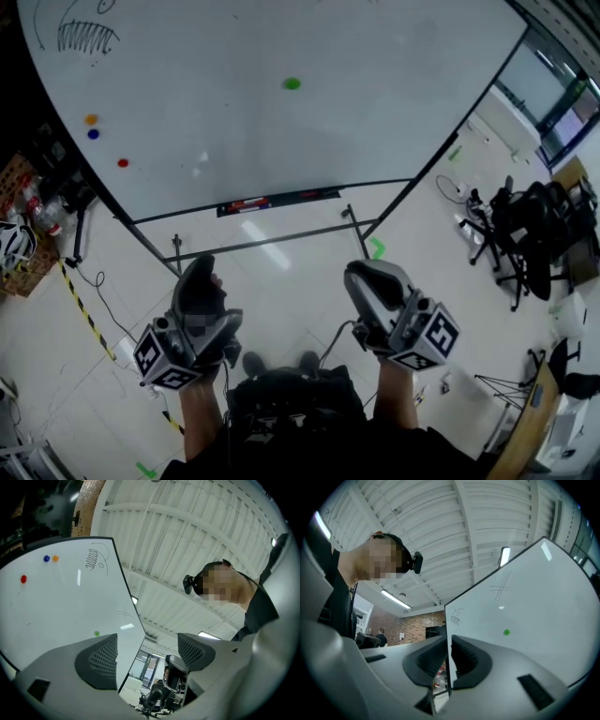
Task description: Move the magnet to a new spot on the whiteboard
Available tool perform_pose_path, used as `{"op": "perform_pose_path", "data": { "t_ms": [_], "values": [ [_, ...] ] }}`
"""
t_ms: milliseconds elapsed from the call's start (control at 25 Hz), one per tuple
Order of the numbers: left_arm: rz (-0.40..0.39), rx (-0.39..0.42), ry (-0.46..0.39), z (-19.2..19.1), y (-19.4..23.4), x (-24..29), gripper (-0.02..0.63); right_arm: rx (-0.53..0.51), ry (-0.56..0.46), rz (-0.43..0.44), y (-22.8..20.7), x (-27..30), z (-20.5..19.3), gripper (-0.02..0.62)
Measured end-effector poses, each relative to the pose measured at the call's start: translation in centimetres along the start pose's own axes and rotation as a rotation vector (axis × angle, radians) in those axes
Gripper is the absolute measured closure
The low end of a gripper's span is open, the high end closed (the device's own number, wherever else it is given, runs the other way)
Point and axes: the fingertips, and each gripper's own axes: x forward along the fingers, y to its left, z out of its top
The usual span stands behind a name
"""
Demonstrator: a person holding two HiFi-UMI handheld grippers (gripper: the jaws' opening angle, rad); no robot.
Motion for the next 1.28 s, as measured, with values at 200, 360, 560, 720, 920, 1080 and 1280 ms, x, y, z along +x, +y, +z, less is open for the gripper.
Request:
{"op": "perform_pose_path", "data": {
  "t_ms": [200, 360, 560, 720, 920, 1080, 1280],
  "values": [
    [0.001, 0.039, 0.047, -2.3, -1.5, 3.9, 0.207, 0.051, -0.056, 0.011, -2.6, -3.1, 1.5, 0.558],
    [0.006, 0.058, 0.062, -3.8, -2.4, 5.6, 0.207, 0.06, -0.096, 0.044, -3.8, -4.8, 2.4, 0.563],
    [0.0, 0.035, 0.068, -5.0, -4.2, 7.2, 0.207, 0.098, -0.105, 0.102, -4.7, -6.0, 2.5, 0.575],
    [0.036, 0.063, 0.103, -6.1, -4.3, 6.9, 0.207, 0.09, -0.115, 0.15, -4.5, -5.9, 2.8, 0.577],
    [0.058, 0.08, 0.086, -6.1, -4.5, 6.6, 0.207, 0.101, -0.106, 0.18, -4.3, -6.0, 2.5, 0.577],
    [0.061, 0.09, 0.075, -5.9, -4.7, 7.0, 0.207, 0.102, -0.108, 0.194, -4.6, -6.2, 2.8, 0.577],
    [0.053, 0.097, 0.074, -5.9, -5.0, 7.2, 0.207, 0.084, -0.123, 0.199, -4.4, -6.1, 3.2, 0.577]
  ]
}}
